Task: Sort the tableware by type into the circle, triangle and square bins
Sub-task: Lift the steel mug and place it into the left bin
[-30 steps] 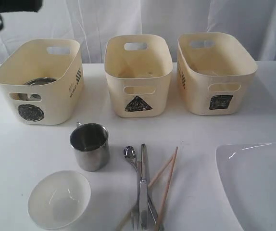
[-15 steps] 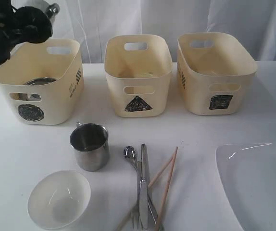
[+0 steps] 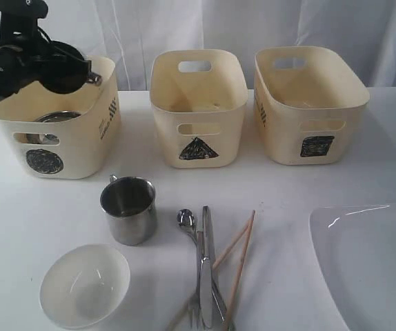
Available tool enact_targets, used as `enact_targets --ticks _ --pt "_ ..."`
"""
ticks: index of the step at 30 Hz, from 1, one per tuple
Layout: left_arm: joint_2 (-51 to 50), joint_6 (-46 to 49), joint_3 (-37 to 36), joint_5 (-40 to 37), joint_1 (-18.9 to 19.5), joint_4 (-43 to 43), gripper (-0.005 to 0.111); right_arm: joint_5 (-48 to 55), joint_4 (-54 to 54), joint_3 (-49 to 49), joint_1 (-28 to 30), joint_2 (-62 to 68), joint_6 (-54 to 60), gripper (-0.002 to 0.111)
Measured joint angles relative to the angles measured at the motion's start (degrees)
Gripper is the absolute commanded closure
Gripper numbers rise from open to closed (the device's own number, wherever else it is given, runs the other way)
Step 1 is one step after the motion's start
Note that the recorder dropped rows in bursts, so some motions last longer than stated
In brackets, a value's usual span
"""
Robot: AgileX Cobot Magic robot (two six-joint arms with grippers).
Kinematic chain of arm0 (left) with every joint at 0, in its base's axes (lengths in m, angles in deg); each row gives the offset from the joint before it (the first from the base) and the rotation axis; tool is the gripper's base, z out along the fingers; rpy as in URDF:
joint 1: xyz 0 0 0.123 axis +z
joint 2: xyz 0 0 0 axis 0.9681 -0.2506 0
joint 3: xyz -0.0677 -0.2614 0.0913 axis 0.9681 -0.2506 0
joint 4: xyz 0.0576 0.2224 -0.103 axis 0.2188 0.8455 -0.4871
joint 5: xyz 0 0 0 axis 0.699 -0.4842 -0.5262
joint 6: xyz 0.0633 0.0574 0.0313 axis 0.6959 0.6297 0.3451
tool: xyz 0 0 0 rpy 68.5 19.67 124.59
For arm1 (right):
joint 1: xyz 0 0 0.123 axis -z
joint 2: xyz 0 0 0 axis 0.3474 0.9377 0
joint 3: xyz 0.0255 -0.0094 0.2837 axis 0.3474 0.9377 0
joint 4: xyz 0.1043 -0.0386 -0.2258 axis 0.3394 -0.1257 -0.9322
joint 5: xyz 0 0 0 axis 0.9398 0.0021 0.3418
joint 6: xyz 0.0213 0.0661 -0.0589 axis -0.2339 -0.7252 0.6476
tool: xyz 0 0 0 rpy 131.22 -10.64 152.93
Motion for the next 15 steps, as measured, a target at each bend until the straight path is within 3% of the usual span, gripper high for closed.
enact_targets --ticks 7,12,15 --pt "0.2 -0.1 0.0 -0.8 0.0 -3.4 0.044 0.0 0.0 0.0 0.0 0.0 0.0 0.108" --pt "2.0 -0.1 0.1 -6.7 0.0 -4.0 0.060 0.0 0.0 0.0 0.0 0.0 0.0 0.108" --pt "2.4 -0.1 0.8 -12.1 0.0 -4.0 0.062 0.0 0.0 0.0 0.0 0.0 0.0 0.108"
